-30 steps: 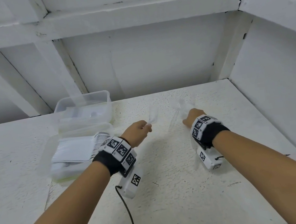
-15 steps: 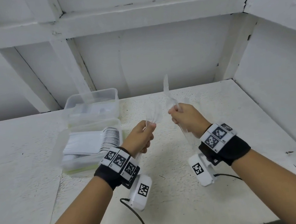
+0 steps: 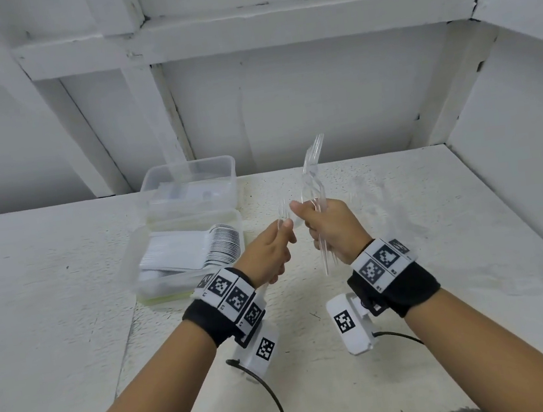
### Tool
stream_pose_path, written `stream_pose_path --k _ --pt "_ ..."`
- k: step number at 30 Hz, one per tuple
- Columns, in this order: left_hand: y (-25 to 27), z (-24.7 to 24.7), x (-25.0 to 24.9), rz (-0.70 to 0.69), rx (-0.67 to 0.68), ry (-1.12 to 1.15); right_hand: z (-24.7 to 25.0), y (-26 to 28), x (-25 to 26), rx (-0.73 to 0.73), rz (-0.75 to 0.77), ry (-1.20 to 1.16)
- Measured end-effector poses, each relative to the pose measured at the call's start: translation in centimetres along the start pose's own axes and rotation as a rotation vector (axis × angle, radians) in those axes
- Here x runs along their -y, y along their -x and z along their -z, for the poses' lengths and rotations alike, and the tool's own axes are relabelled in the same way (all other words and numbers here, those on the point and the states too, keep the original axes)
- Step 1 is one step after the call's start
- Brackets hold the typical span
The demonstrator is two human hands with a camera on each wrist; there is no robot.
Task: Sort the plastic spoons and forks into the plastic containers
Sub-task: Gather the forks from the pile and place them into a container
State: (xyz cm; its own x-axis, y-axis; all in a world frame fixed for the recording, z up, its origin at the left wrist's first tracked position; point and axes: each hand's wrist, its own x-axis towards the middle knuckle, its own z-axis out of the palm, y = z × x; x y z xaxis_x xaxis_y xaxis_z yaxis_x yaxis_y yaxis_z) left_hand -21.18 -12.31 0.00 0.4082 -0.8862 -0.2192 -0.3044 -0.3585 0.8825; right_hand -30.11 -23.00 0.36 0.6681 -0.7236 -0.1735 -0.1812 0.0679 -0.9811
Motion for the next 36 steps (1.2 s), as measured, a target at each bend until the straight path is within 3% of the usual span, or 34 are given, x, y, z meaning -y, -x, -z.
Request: stream_pose_path --k 3,8,12,15,21,25,33,36 --pt "0.1 0.1 0.2 -0.009 0.013 0.042 -0.1 0.0 -0.1 0.006 0.001 0.018" --pt "0.0 0.2 0.5 0.114 -0.003 0.369 -0.1 0.2 0.0 0.058 0.037 0.036" --pt "0.0 -0.3 0.3 0.093 0.072 0.302 -0.7 0.5 0.3 0.070 0.060 0.043" --pt "-0.2 -0.2 0.3 0.150 0.089 0.398 -0.9 0.7 0.5 0.038 0.064 0.025" --pt "-0.5 0.2 1.0 0.223 0.141 0.378 -0.7 0.6 0.8 0.037 0.167 0.254" --pt "-0.5 0.3 0.7 0.243 0.147 0.491 -0.4 0.0 0.8 0.071 0.188 0.297" --pt "0.2 0.3 0.2 0.257 0.231 0.851 1.0 -0.7 0.5 0.238 0.101 0.054" --pt "0.2 0.4 0.3 0.289 0.287 0.926 1.0 -0.9 0.5 0.216 0.089 0.052"
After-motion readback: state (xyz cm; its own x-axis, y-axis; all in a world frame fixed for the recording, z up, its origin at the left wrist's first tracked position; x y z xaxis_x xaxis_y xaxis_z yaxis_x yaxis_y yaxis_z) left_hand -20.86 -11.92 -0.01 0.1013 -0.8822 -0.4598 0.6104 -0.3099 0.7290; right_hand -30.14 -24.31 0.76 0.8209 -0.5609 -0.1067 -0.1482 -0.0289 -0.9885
